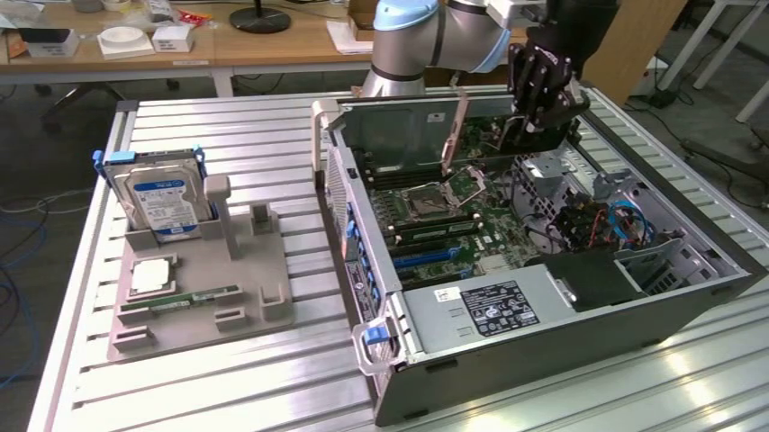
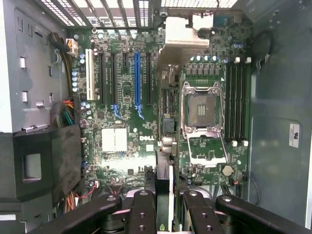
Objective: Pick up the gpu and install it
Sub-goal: 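Insert the gpu into the slot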
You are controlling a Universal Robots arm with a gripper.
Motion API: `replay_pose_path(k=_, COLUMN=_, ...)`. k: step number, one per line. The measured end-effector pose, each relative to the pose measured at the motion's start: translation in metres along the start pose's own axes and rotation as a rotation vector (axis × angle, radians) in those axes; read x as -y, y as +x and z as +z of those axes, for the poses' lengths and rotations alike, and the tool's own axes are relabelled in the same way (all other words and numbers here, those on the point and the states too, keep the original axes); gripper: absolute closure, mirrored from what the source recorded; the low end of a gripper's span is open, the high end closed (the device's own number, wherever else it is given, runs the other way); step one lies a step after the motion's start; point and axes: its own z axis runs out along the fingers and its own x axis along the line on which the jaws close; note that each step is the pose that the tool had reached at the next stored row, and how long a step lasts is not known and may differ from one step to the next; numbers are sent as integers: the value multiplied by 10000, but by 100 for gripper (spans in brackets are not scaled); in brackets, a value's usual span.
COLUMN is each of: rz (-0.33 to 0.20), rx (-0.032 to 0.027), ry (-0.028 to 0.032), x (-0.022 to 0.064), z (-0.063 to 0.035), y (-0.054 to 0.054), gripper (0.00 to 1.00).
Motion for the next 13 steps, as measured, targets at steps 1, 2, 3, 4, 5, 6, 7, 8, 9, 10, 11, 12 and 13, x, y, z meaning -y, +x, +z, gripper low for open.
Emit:
replay_pose_path(k=1, rz=-27, rx=1, ry=1, x=-9, z=0, y=2, gripper=73)
replay_pose_path(k=2, rz=-60, rx=2, ry=2, x=-16, z=0, y=4, gripper=73)
replay_pose_path(k=3, rz=-87, rx=3, ry=1, x=-23, z=0, y=6, gripper=73)
replay_pose_path(k=4, rz=-103, rx=3, ry=0, x=-31, z=-1, y=9, gripper=73)
replay_pose_path(k=5, rz=-111, rx=3, ry=-1, x=-37, z=-1, y=11, gripper=73)
replay_pose_path(k=6, rz=-115, rx=3, ry=-1, x=-42, z=-1, y=14, gripper=73)
replay_pose_path(k=7, rz=-119, rx=3, ry=-1, x=-48, z=-1, y=17, gripper=73)
replay_pose_path(k=8, rz=-122, rx=3, ry=-1, x=-53, z=-1, y=17, gripper=73)
replay_pose_path(k=9, rz=-124, rx=3, ry=-1, x=-53, z=-1, y=17, gripper=73)
replay_pose_path(k=10, rz=-126, rx=3, ry=-1, x=-54, z=-1, y=17, gripper=73)
replay_pose_path(k=11, rz=-126, rx=3, ry=-1, x=-54, z=-1, y=18, gripper=73)
replay_pose_path(k=12, rz=-126, rx=3, ry=-1, x=-54, z=-1, y=18, gripper=73)
replay_pose_path(k=13, rz=-124, rx=3, ry=-2, x=-57, z=-1, y=18, gripper=73)
